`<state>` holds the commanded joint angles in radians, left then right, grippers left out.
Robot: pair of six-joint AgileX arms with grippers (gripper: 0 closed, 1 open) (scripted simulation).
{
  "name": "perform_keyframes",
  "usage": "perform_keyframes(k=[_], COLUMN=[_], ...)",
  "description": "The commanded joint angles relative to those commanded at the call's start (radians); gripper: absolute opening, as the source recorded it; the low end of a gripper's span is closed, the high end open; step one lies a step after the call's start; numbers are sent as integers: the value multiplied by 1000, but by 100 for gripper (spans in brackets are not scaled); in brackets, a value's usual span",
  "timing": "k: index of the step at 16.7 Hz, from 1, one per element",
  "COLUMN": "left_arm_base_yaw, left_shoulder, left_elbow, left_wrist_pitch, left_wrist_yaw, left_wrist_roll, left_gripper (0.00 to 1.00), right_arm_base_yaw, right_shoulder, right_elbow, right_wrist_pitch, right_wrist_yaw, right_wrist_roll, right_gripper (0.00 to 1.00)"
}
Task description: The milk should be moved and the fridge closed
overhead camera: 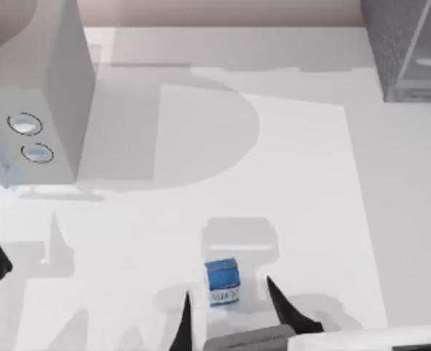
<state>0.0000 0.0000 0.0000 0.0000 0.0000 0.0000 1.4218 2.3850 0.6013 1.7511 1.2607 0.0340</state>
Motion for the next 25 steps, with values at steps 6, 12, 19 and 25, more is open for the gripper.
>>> perform_keyframes(k=[6, 12, 19, 25], left_arm_base_yaw=[0, 0, 0, 0], left_shoulder=[0, 0, 0, 0], left_elbow=[0, 0, 0, 0], left_wrist_pitch=[0, 0, 0, 0], left_wrist_yaw=[0, 0, 0, 0], left_wrist_roll=[0, 0, 0, 0], left_gripper=[100, 100, 100, 100], right_arm_base_yaw=[-7, -109, -123, -123], right_shoulder=[16, 10, 10, 10], right_elbow=[8, 57, 64, 64], right_wrist_pitch=[-4, -39, -44, -44], right_wrist_yaw=[-5, -109, -123, -123], right_wrist_roll=[1, -8, -9, -9], right_gripper=[100, 100, 85, 40])
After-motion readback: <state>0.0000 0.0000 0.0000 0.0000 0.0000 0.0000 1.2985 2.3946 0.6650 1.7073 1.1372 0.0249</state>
